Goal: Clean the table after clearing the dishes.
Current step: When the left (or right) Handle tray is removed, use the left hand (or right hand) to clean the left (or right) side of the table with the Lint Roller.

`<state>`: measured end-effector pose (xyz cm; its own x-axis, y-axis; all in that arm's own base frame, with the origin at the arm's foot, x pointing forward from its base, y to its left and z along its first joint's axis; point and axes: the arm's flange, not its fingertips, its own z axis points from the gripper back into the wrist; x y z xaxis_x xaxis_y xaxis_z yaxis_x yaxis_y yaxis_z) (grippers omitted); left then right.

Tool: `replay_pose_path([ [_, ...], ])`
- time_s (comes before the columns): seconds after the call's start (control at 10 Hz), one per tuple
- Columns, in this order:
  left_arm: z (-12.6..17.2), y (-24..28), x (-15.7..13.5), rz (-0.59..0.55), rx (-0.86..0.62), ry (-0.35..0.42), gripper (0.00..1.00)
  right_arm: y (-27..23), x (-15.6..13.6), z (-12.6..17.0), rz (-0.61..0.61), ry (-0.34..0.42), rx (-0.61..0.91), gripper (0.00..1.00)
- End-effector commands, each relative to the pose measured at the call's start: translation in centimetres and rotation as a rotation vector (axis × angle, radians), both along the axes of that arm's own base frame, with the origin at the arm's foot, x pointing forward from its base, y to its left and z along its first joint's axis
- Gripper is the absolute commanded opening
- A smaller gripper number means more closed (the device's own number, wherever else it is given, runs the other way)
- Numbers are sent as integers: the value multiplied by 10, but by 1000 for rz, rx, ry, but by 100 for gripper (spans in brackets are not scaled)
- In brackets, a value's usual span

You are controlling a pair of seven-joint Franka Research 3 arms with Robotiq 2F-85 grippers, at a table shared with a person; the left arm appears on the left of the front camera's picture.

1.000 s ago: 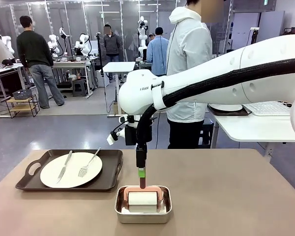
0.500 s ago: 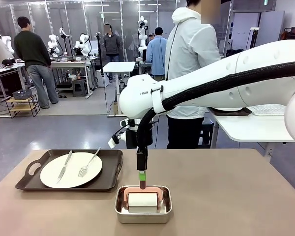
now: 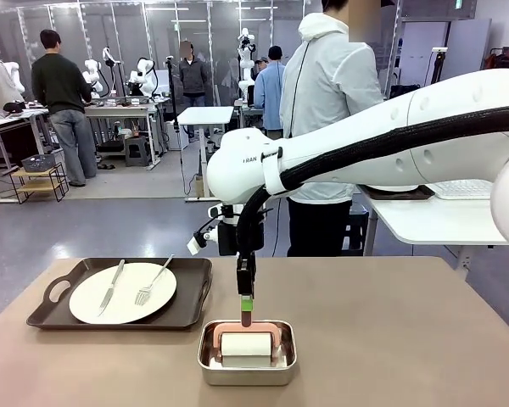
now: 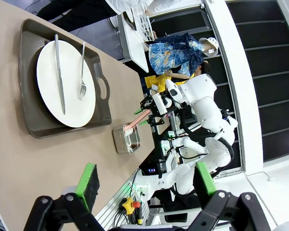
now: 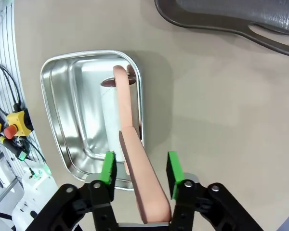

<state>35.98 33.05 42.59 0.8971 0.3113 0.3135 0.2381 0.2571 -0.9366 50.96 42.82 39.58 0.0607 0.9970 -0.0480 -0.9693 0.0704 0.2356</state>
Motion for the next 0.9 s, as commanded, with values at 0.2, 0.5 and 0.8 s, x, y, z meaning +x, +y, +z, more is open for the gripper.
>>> replay_pose_path([
  [0.2, 0, 1, -2, 4, 1, -7, 100, 0, -2, 7, -27, -9, 24, 11],
  [0.5, 0, 1, -2, 4, 1, -7, 100, 0, -5, 13, -19, -16, 19, 0],
  [0.8, 0, 1, -2, 4, 1, -7, 100, -15, -20, 54, -58, -77, 35, 4],
])
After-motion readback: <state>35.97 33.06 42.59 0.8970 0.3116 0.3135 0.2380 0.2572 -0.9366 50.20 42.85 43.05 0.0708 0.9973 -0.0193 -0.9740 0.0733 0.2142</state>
